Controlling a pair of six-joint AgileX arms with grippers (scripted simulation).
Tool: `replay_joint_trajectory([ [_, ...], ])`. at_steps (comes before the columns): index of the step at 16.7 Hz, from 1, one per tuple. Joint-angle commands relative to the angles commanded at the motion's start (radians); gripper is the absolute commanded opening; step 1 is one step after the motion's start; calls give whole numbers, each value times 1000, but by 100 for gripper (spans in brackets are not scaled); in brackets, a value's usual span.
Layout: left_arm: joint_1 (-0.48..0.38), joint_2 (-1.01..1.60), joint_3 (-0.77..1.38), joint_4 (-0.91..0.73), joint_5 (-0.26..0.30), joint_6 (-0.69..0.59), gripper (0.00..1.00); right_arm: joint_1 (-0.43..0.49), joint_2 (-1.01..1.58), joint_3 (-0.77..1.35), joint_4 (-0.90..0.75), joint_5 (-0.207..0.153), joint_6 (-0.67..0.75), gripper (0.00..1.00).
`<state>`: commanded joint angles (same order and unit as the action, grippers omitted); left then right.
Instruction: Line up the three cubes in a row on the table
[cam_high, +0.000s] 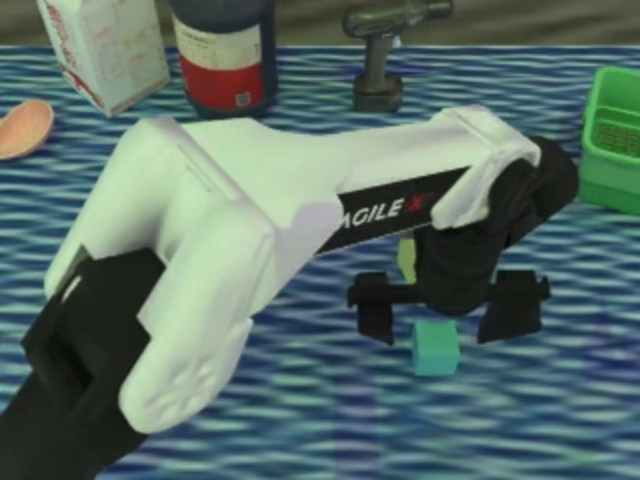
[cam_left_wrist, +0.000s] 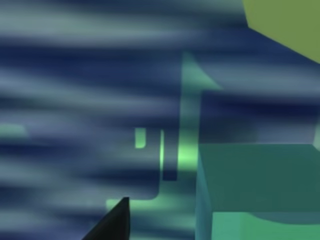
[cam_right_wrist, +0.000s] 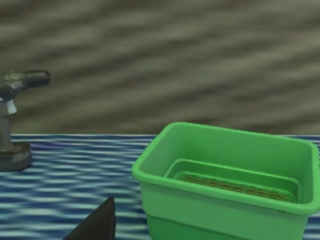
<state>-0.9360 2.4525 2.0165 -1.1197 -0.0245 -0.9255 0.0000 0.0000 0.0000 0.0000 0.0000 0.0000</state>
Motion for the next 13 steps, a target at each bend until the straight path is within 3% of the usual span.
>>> replay_joint_trajectory([
  [7, 0, -1, 17, -17, 0, 0, 100, 0, 0, 0, 0, 0, 0, 100],
  [13, 13, -26, 196, -228, 0, -6, 100, 0, 0, 0, 0, 0, 0, 100],
])
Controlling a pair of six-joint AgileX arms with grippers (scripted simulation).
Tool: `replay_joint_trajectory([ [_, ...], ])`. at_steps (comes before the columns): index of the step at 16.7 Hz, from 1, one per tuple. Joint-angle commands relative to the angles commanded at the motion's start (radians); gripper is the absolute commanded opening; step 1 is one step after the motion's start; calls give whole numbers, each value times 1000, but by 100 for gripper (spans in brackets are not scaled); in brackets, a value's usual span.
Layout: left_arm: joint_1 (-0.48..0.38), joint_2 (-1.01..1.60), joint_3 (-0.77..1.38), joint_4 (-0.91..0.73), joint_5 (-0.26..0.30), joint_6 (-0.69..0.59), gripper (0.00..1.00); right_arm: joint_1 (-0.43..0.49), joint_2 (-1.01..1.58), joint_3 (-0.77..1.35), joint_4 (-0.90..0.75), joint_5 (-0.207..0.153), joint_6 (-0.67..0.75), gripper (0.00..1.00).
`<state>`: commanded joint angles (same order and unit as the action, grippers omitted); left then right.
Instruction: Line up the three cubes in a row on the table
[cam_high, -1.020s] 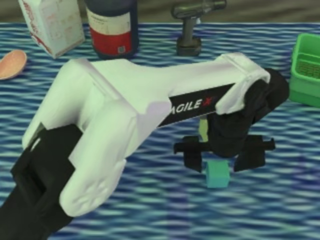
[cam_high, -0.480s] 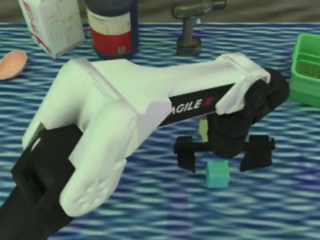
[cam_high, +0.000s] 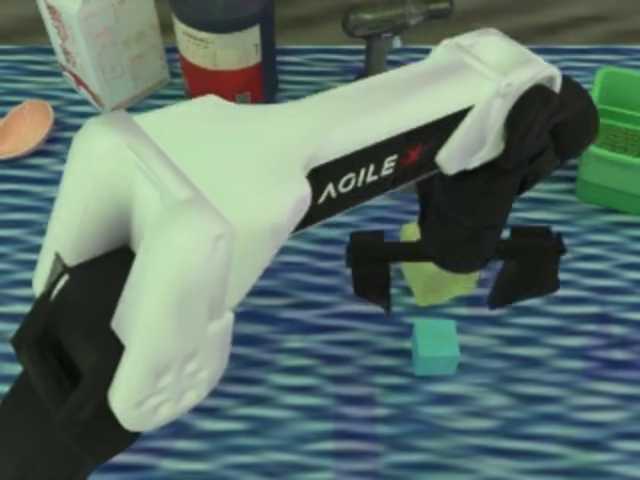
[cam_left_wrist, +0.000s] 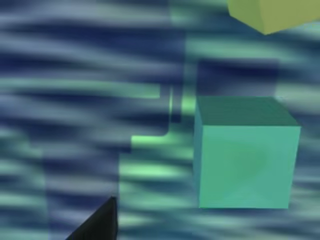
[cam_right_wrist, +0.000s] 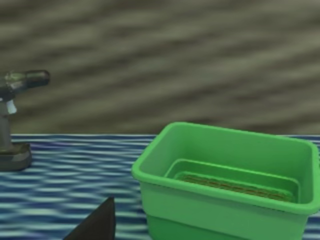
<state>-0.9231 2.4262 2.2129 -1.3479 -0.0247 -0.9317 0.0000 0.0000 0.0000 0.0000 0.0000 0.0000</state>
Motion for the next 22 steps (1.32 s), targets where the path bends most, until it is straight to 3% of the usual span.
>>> replay_joint_trajectory([
  [6, -1, -5, 19, -21, 0, 3, 100, 0, 0, 0, 0, 0, 0, 100],
  [9, 68, -54, -49, 11, 2, 63, 100, 0, 0, 0, 0, 0, 0, 100],
  [12, 217, -146, -201, 70, 7, 183, 100, 0, 0, 0, 0, 0, 0, 100],
  [18, 617, -366, -613, 211, 20, 481, 100, 0, 0, 0, 0, 0, 0, 100],
  [22, 760, -465, -754, 276, 25, 609, 100, 0, 0, 0, 0, 0, 0, 100],
])
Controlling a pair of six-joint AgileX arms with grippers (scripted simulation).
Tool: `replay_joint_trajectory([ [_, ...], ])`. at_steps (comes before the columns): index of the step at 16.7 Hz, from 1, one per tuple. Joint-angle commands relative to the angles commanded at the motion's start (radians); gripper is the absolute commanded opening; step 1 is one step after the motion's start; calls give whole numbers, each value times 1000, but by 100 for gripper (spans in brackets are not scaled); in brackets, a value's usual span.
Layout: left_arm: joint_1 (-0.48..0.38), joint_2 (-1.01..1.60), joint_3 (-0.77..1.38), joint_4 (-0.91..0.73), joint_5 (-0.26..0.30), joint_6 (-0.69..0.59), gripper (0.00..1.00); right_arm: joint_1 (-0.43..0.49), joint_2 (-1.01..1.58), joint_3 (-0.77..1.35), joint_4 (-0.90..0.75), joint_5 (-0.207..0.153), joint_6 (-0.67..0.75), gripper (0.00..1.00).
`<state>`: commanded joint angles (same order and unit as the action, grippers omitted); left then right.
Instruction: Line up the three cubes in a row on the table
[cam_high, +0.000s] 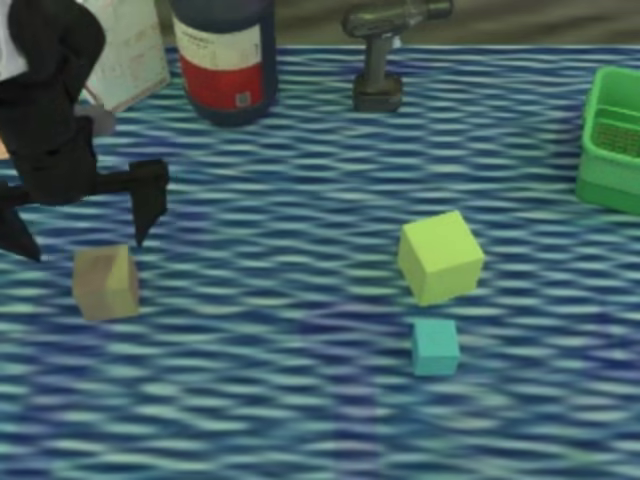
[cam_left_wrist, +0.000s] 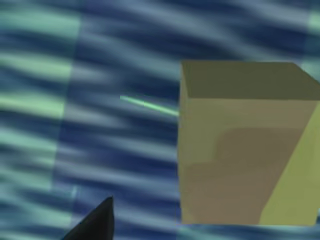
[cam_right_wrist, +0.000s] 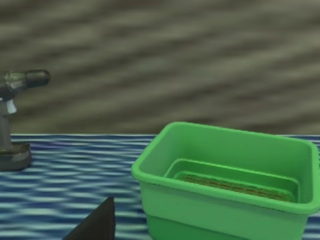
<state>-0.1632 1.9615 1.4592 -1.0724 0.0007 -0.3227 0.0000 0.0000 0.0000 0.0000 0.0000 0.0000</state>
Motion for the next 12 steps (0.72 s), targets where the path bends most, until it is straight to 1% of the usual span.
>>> replay_joint_trajectory([
  [7, 7, 2, -15, 18, -1, 8, 100, 0, 0, 0, 0, 0, 0, 100],
  [12, 10, 69, -105, 178, 1, 11, 100, 0, 0, 0, 0, 0, 0, 100],
])
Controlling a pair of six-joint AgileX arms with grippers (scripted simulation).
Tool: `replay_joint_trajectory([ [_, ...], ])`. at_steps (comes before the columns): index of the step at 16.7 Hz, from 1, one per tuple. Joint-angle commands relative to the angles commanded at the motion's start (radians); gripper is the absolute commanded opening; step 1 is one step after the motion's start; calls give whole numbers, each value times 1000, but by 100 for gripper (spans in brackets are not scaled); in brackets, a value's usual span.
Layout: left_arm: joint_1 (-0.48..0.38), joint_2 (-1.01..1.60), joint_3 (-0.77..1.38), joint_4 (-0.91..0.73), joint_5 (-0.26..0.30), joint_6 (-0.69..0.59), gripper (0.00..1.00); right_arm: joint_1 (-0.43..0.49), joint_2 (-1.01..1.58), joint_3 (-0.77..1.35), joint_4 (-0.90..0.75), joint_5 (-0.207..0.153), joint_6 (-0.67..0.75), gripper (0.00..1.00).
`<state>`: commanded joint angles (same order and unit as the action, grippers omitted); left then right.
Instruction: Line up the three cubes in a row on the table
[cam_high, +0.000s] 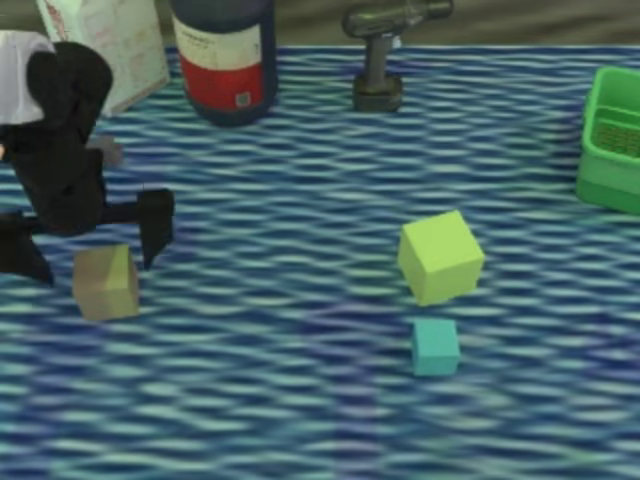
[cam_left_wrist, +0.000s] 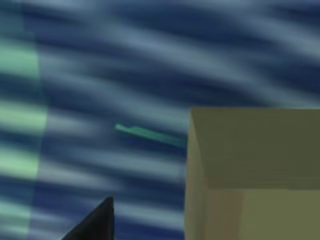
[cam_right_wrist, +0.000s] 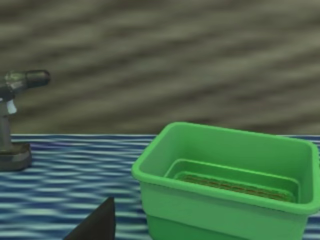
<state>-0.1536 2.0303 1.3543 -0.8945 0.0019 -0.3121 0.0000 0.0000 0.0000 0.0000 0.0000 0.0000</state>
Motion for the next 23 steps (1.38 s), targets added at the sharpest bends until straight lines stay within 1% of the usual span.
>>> replay_joint_trajectory([
  [4, 2, 56, -74, 130, 0, 3, 100, 0, 0, 0, 0, 0, 0, 100],
  [9, 2, 64, -85, 149, 0, 3, 100, 0, 0, 0, 0, 0, 0, 100],
  [22, 2, 64, -85, 149, 0, 3, 2, 0, 0, 0, 0, 0, 0, 100],
  [23, 2, 64, -85, 149, 0, 3, 0, 0, 0, 0, 0, 0, 0, 100],
])
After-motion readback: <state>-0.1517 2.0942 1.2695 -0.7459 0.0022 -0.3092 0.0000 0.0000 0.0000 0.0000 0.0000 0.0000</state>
